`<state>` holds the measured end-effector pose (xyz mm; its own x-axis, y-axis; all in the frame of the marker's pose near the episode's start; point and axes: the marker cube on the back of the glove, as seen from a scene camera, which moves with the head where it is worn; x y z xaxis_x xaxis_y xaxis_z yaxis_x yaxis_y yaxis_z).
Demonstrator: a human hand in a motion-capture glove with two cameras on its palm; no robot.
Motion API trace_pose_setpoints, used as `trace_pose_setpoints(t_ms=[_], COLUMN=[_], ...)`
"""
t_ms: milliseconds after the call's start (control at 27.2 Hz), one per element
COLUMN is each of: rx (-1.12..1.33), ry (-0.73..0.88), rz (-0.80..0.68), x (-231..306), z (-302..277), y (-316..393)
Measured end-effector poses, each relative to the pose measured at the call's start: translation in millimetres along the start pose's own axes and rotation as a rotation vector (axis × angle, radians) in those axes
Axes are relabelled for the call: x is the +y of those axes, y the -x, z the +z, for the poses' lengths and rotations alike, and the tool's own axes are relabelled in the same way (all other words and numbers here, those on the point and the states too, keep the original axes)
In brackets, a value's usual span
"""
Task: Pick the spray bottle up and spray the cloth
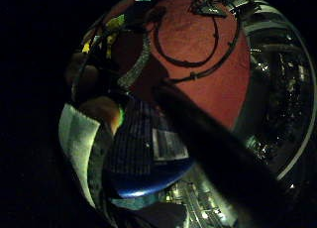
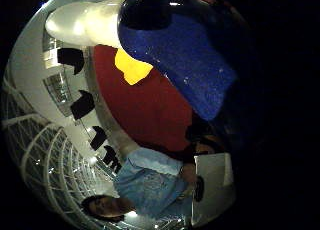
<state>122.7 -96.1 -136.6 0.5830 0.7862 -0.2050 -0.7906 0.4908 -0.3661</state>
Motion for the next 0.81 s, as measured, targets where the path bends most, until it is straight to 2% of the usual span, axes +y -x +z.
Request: trace_pose_setpoints(t_ms=[808], rx=[0.042], ry=[0.014], rz=[0.023], x=[-2.6], z=[0.2], y=[5.4])
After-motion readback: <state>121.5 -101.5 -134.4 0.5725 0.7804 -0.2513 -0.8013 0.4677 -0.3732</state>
